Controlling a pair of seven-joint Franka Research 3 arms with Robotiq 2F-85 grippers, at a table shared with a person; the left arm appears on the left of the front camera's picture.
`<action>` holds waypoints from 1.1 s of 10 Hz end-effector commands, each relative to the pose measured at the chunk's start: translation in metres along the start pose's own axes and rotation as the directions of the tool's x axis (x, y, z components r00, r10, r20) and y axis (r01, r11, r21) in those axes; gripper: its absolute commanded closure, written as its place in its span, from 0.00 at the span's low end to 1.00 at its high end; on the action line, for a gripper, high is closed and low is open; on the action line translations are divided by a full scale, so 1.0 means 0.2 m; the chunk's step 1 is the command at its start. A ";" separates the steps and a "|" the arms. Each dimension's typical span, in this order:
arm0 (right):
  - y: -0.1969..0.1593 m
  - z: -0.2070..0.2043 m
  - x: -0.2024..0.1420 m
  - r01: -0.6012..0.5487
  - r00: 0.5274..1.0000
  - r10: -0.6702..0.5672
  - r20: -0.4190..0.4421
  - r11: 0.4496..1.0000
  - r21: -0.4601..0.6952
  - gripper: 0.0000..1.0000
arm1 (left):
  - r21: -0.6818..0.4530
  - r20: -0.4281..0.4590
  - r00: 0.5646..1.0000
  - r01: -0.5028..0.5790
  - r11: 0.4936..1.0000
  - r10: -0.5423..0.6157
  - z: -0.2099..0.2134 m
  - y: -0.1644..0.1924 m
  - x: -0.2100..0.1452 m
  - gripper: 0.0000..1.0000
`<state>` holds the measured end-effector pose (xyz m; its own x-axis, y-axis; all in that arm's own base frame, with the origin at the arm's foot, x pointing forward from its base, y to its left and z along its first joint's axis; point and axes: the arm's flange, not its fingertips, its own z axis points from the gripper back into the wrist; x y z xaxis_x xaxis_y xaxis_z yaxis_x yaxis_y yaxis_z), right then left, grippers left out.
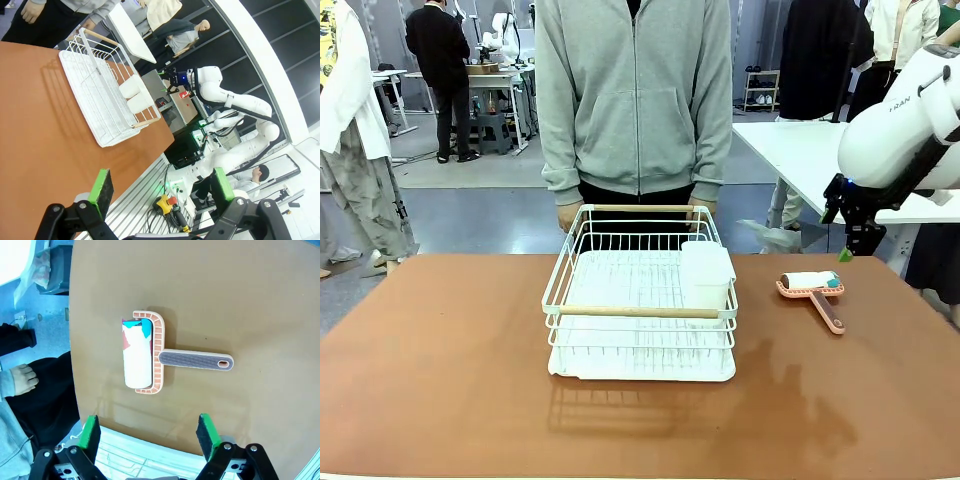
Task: Clean the table.
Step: Place the Lint Roller down when the Dish drying rack is positioned in the middle of the table.
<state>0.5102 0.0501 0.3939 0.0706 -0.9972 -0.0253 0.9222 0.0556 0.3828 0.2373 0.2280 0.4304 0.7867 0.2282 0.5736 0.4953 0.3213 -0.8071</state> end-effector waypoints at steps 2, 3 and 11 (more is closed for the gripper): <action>0.00 0.01 0.00 -0.002 1.000 0.002 0.000 1.000 0.005 0.00 | -0.009 0.004 1.000 0.006 1.000 -0.006 0.01 -0.01 -0.01 0.00; 0.00 0.01 0.00 -0.002 1.000 0.002 0.000 1.000 0.005 0.00 | -0.009 0.004 1.000 0.006 1.000 -0.006 0.01 -0.01 -0.01 0.00; 0.00 0.01 0.00 -0.002 1.000 0.002 0.000 1.000 0.005 0.00 | -0.009 0.004 1.000 0.006 1.000 -0.006 0.01 -0.01 -0.01 0.00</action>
<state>0.5108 0.0485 0.3940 0.0697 -0.9973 -0.0248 0.9220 0.0549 0.3832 0.2373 0.2280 0.4304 0.7867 0.2282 0.5736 0.4953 0.3213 -0.8071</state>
